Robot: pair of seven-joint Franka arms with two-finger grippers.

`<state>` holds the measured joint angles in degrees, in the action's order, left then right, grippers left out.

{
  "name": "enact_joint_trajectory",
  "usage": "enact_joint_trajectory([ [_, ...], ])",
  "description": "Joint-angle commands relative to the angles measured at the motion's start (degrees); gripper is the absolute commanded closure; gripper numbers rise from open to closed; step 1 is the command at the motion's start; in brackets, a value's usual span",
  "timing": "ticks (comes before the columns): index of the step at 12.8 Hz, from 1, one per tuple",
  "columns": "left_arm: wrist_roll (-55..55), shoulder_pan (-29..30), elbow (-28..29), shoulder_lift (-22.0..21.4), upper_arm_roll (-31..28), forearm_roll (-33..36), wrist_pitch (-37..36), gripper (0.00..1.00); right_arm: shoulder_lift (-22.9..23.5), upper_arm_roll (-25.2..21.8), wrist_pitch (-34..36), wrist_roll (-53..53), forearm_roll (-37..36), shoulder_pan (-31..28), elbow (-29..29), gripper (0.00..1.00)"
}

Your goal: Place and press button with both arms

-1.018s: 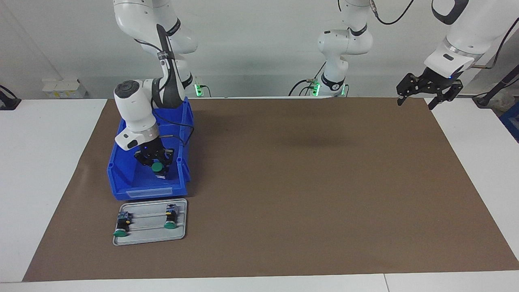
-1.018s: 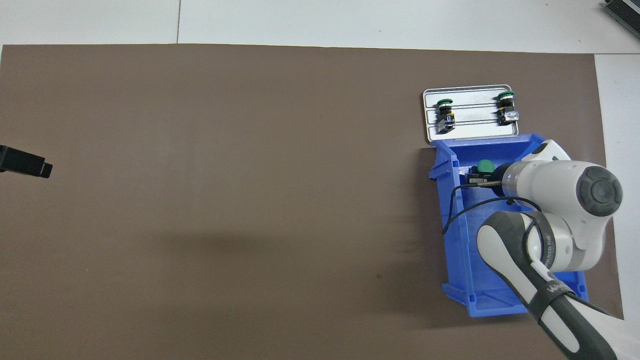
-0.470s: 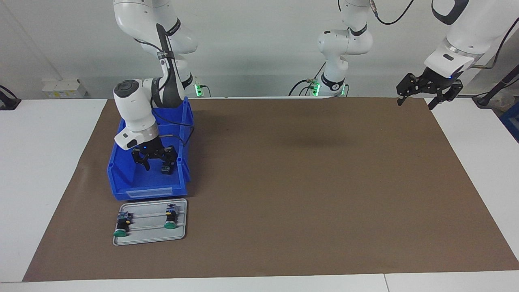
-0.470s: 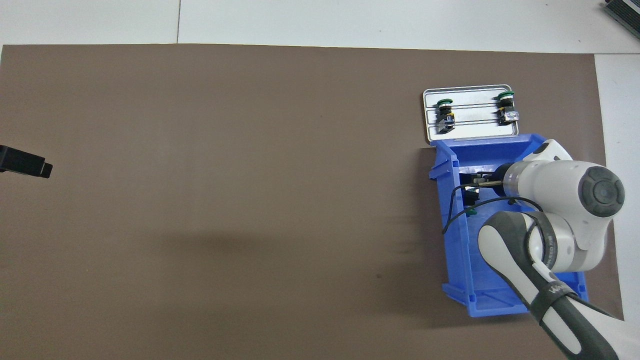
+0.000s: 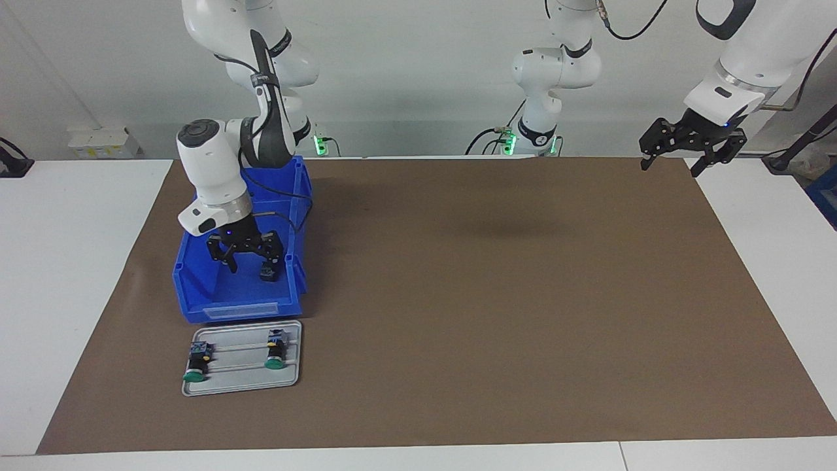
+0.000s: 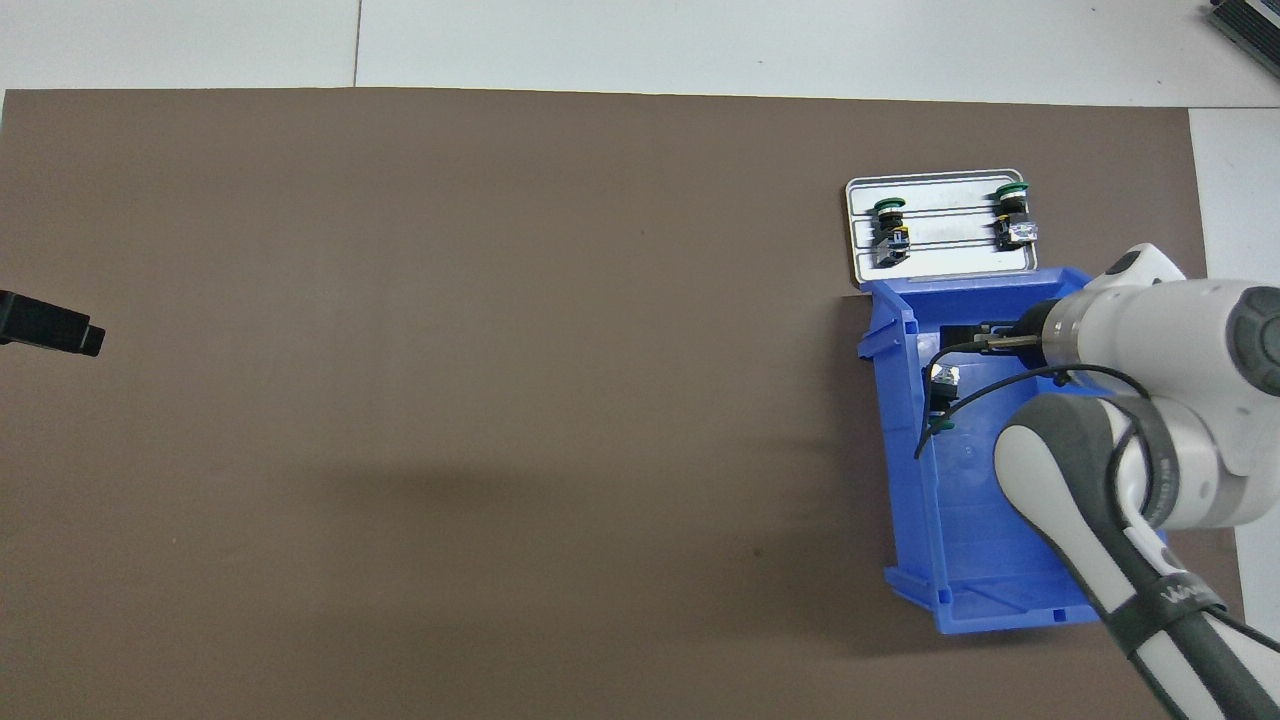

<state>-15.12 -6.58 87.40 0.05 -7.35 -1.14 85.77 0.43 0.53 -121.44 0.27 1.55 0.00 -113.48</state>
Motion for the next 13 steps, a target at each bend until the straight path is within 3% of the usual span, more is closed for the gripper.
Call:
enact_joint_trajectory([
  [1, 0.5, 0.2, 1.3, -1.3, 0.4, 1.1, -0.2, 0.0, -0.7, 0.3, 11.7, -2.5, 1.5, -2.5, 8.2, 0.01],
  [4, 0.5, 0.2, 1.3, -1.3, 0.4, 1.1, -0.2, 0.0, -6.0, 0.2, 21.0, -2.2, 1.5, -2.6, 9.2, 0.0],
  [5, 0.5, 0.2, 1.3, -1.3, 0.3, 1.1, -0.2, 0.0, -6.7, 0.2, 20.6, -1.9, 1.5, -2.6, 9.5, 0.0],
  [10, 0.5, 0.2, 1.3, -1.3, 0.3, 1.1, -0.2, 0.0, -4.0, 0.4, 24.5, -2.4, 0.4, -2.7, 17.4, 0.01],
  [13, 0.5, 0.2, 1.3, -1.3, 0.4, 1.1, -0.2, 0.0, 0.3, 0.4, 28.5, -2.4, 0.5, -2.9, 25.8, 0.01],
])
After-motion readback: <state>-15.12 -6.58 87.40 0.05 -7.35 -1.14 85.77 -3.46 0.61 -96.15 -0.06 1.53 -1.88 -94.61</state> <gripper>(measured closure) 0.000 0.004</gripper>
